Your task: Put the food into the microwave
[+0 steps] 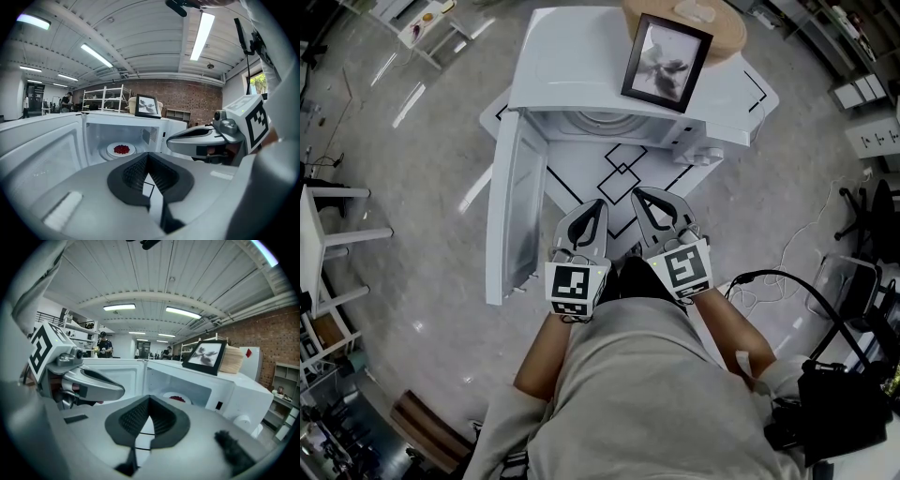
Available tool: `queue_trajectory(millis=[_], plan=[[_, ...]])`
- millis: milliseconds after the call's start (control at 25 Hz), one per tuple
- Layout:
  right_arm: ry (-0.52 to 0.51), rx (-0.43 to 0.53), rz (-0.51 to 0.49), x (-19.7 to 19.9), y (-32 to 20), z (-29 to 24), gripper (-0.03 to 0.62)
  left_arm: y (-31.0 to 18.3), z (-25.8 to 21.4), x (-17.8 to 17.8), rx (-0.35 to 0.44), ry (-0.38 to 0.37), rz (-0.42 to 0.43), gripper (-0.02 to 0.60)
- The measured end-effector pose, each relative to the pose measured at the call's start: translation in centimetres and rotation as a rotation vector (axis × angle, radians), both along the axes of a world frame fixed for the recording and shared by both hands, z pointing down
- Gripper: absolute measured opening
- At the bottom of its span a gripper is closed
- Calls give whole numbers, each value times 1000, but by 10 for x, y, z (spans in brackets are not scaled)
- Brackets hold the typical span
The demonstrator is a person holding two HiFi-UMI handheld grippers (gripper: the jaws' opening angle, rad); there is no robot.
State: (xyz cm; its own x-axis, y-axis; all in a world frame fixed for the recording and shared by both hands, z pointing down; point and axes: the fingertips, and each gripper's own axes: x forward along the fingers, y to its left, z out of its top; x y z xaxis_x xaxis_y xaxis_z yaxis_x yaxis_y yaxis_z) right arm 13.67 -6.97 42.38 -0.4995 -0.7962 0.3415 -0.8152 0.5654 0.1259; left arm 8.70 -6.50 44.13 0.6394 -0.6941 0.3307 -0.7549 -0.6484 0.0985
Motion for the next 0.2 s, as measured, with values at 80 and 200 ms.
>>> queue_trajectory(millis=[80, 200], plan=[[4, 0, 0, 0, -1, 0, 11, -1, 0, 0, 0, -2, 5, 8], [6, -2, 3, 0, -2, 1, 11, -2, 0, 0, 0, -2, 6, 8]])
